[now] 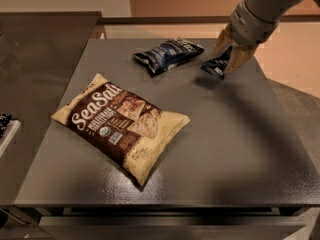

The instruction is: Move rxbar blueberry near blue chip bag

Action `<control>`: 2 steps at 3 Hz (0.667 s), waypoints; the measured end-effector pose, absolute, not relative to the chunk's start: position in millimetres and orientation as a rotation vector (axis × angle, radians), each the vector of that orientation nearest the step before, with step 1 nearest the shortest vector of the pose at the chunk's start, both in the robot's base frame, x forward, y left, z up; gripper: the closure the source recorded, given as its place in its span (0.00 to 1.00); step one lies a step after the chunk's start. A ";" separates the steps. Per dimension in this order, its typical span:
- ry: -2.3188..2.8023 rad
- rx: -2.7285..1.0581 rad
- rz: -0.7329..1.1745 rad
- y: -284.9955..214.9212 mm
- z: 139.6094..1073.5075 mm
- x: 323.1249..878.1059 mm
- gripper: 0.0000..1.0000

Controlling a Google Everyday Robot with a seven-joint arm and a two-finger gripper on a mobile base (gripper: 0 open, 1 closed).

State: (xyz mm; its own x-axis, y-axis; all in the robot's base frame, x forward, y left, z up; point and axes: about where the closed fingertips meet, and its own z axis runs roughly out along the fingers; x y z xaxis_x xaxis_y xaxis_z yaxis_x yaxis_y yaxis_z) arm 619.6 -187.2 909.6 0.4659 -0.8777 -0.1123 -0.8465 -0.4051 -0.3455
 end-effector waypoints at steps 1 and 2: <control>1.438 -2.339 -0.112 -173.6 905.3 646.5 1.00; 1.435 -2.314 -0.093 -164.3 898.1 666.6 1.00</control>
Offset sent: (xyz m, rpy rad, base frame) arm 0.0714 0.0303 -0.0139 0.0915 -0.0125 -0.0097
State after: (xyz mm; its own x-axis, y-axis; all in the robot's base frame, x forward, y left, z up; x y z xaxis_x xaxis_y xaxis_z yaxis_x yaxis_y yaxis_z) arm 666.6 -164.3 898.1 0.4663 -0.8704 -0.1581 -0.8428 -0.3828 -0.3785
